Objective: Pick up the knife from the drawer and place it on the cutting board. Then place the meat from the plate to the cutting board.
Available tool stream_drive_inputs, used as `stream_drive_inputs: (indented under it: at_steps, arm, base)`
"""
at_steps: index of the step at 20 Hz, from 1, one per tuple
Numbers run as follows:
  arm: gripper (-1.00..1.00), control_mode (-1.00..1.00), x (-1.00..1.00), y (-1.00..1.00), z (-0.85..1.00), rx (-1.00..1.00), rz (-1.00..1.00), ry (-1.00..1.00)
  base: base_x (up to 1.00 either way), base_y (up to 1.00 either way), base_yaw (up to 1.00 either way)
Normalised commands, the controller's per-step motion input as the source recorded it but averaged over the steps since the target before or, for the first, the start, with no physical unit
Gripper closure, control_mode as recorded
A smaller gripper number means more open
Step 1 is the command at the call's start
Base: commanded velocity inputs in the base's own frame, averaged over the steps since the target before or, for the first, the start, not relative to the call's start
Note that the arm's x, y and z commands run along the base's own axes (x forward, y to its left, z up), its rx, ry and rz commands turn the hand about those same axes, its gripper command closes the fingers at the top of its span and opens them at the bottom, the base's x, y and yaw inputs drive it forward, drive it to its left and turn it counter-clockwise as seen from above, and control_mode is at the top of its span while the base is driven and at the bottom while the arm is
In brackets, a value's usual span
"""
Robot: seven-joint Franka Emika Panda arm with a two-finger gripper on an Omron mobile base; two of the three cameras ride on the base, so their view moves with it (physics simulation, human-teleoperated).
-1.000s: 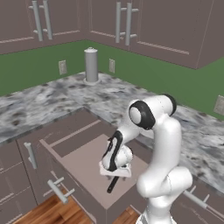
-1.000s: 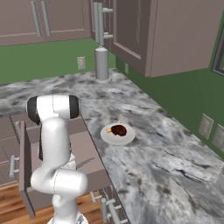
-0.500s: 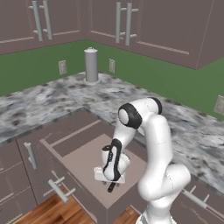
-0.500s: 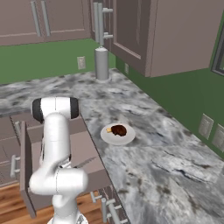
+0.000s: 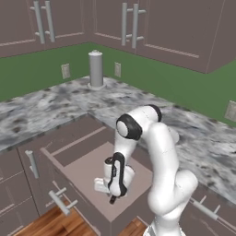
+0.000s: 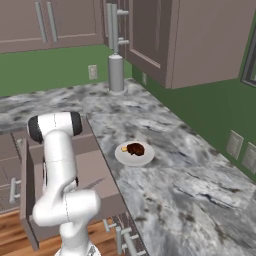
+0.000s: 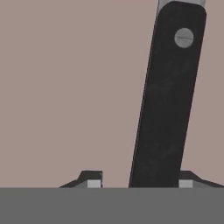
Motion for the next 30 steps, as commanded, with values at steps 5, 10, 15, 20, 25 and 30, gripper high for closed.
stream_drive_inputs:
  at_steps: [5,10,15,20,25,30]
  arm:
    - [1.00,-1.00,0.00,0.07,-0.36,0.00,-0.01,0.00]
    - [1.00,-1.00,-0.12,0.00,0.14,0.00,0.01,-0.09]
    - [1.00,-1.00,-0.06,0.00,0.27,0.00,0.06,-0.11]
    - [1.00,-1.00,-0.26,0.00,0.67,0.00,0.10,-0.06]
    - [1.00,-1.00,-0.27,0.00,1.00,0.00,0.11,0.00]
    - [1.00,-1.00,-0.43,0.00,1.00,0.00,0.15,0.01]
  base:
    - [0.00,0.00,0.00]
    - [0.00,0.00,0.00]
    - [0.00,0.00,0.00]
    - [0.00,0.00,0.00]
    - [0.00,0.00,0.00]
    - [0.00,0.00,0.00]
